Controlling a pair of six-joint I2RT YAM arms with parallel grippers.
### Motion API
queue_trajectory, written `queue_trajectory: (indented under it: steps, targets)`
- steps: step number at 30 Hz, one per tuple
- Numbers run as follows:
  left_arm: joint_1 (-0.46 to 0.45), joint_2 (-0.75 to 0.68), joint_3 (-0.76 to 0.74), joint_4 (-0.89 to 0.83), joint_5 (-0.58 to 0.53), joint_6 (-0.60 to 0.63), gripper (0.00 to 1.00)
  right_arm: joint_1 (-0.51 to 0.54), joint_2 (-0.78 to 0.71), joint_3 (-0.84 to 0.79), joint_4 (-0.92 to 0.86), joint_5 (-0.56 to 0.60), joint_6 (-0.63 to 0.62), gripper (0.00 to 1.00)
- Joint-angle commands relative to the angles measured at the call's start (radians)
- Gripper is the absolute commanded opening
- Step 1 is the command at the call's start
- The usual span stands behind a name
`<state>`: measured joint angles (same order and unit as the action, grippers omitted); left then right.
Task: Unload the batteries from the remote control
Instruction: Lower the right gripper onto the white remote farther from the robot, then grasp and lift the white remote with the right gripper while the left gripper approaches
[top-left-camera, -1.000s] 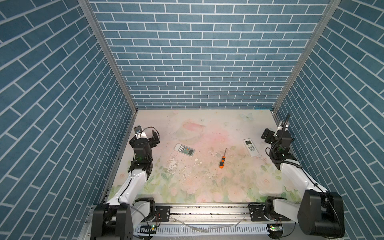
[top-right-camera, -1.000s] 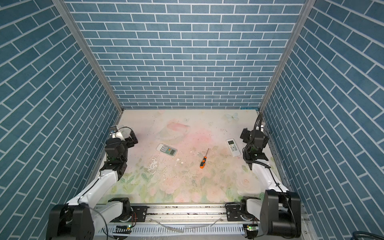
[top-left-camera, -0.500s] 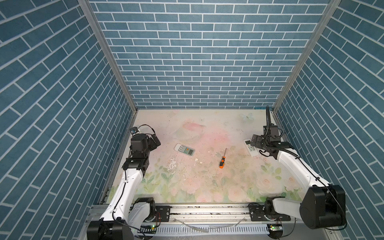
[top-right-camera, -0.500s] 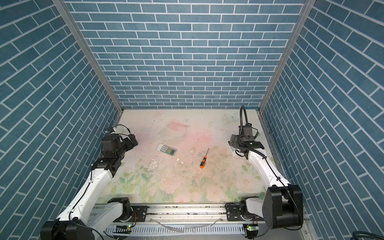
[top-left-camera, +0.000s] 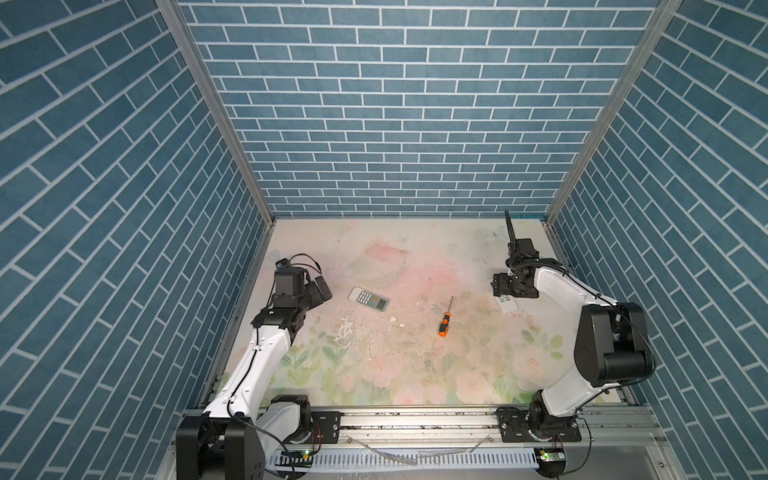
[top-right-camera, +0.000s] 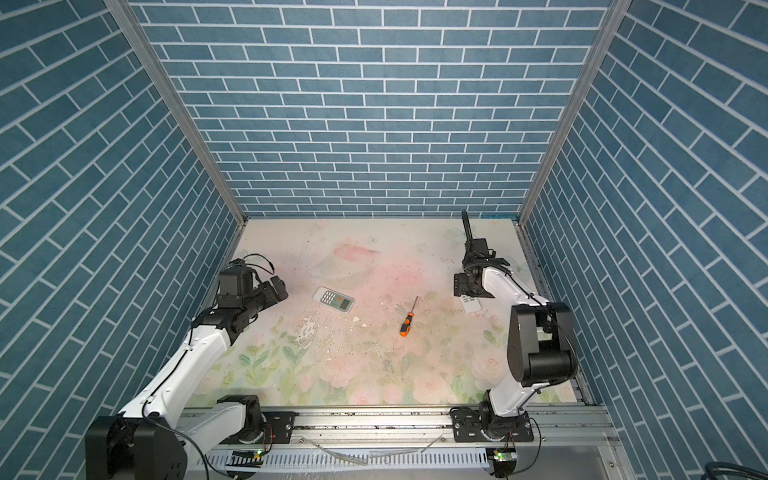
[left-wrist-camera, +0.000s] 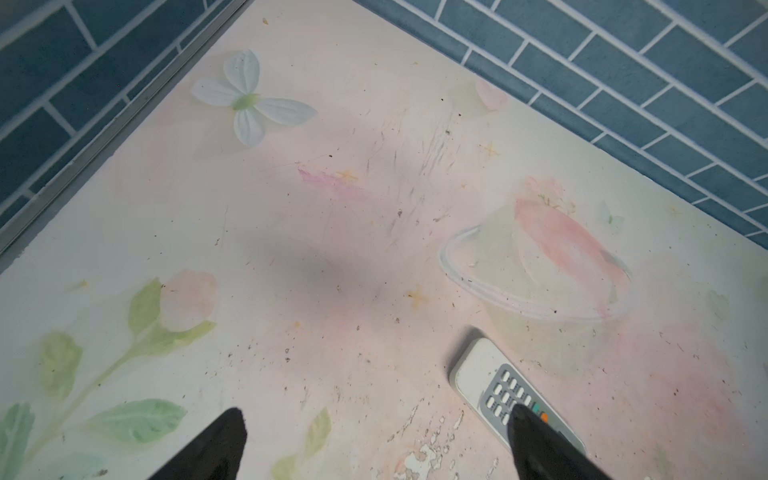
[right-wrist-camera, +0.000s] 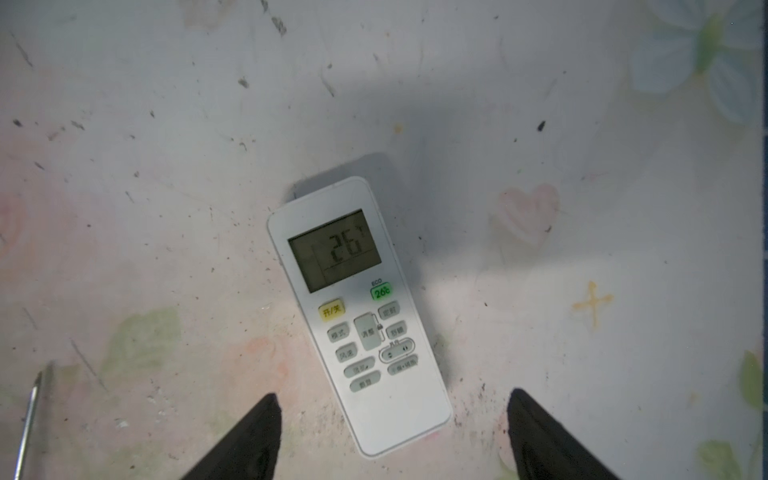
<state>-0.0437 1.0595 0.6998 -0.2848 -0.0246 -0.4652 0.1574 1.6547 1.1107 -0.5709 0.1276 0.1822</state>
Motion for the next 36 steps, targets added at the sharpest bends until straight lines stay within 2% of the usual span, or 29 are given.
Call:
queue_trajectory:
  steps: [1,12,26,31,36]
  targets:
    - [-0.02,-0.014,0.027,-0.035,-0.008,0.006,1.0,0.005,0.041,0.049,-0.052,-0.044,-0.067,0.86]
    - [-0.041,-0.023,0.039,-0.057,-0.01,-0.001,1.0,0.006,0.147,0.061,-0.049,-0.066,-0.091,0.86]
    - [-0.15,0.062,0.088,-0.06,-0.056,-0.017,1.0,0.005,0.14,0.023,-0.044,-0.133,-0.079,0.76]
    - [-0.207,0.132,0.126,-0.047,-0.046,-0.024,1.0,0.006,0.123,-0.012,-0.048,-0.134,-0.056,0.65]
    - [-0.266,0.205,0.179,-0.038,-0.029,-0.032,1.0,0.007,0.098,-0.047,-0.039,-0.147,-0.035,0.4]
